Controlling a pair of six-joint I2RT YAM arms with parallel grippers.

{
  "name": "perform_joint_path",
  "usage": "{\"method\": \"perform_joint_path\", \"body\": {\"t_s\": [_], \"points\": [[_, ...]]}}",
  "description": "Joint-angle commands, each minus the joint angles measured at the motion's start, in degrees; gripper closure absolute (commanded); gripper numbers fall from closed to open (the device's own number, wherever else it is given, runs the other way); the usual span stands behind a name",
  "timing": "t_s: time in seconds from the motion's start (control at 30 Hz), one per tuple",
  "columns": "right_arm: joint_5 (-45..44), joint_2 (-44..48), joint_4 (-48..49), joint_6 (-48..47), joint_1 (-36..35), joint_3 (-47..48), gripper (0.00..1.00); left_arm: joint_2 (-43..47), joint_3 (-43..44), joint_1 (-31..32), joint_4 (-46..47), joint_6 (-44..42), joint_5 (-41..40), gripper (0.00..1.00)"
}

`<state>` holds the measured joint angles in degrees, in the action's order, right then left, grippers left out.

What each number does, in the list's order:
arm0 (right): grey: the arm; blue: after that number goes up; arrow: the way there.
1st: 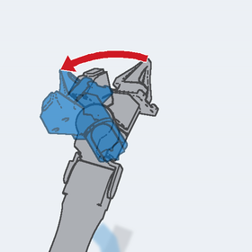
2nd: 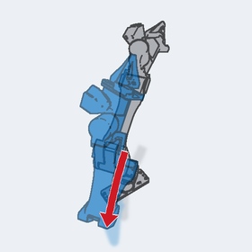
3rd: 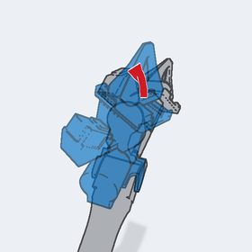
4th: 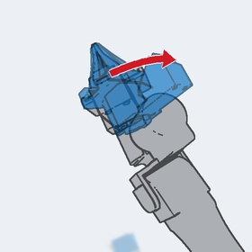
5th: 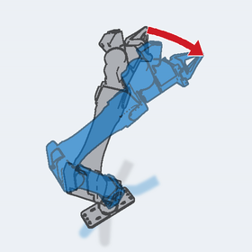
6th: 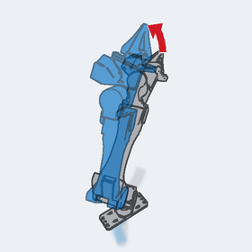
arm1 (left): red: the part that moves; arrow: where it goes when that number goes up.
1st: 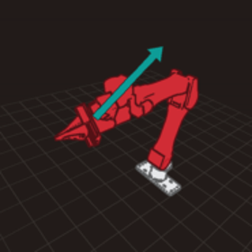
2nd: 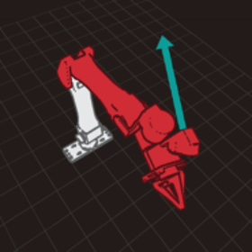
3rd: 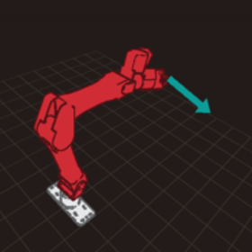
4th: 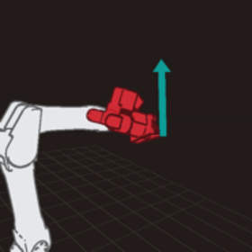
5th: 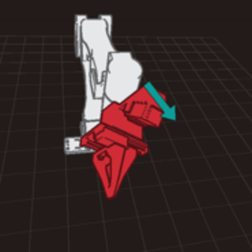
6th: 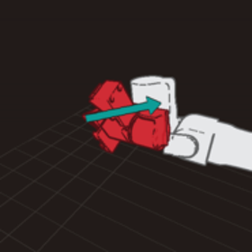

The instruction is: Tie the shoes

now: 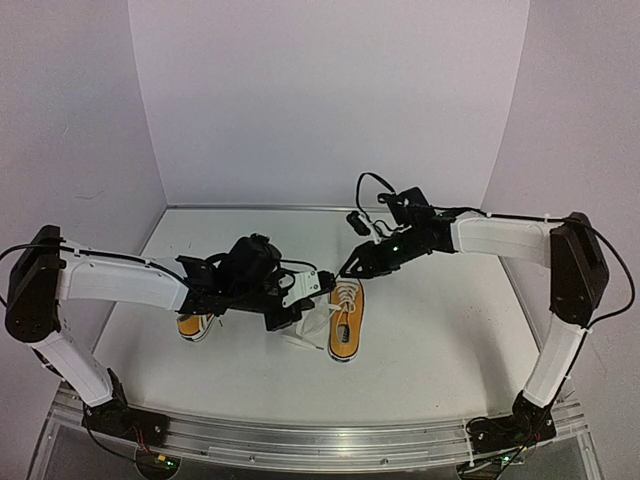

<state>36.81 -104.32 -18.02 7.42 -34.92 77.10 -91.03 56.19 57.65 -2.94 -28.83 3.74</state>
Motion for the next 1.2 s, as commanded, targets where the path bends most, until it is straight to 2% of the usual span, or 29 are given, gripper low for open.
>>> {"method": "perform_joint_path", "body": {"t_s": [0.0, 0.1, 0.3, 0.53, 0.8, 1.17], "points": [[-1.9, -3.8, -2.1, -3.2, -0.1, 7.0, 0.58, 3.9, -4.6, 0.0, 4.0, -1.8, 6.0, 1.0], [-1.3, -7.3, -2.9, -3.7, -0.2, 10.0, 0.59, 6.8, -6.8, 0.2, 4.6, -1.8, 9.0, 1.0], [-1.7, -12.8, -6.2, -6.6, -1.4, 16.4, 0.61, 12.8, -8.7, 2.1, 5.1, -1.8, 9.7, 1.0], [-2.4, -16.6, -12.1, -13.1, -3.8, 21.4, 0.61, 19.9, -7.5, 2.6, 3.8, -1.5, 14.0, 1.0], [-4.4, -18.4, -20.6, -20.2, -6.5, 25.5, 0.62, 18.4, -5.4, 4.4, -3.7, -3.1, 15.5, 1.0], [-8.0, -20.5, -27.5, -24.3, -9.0, 28.8, 0.62, 18.8, -1.1, 8.2, -12.1, -3.5, 16.7, 1.0]]}}
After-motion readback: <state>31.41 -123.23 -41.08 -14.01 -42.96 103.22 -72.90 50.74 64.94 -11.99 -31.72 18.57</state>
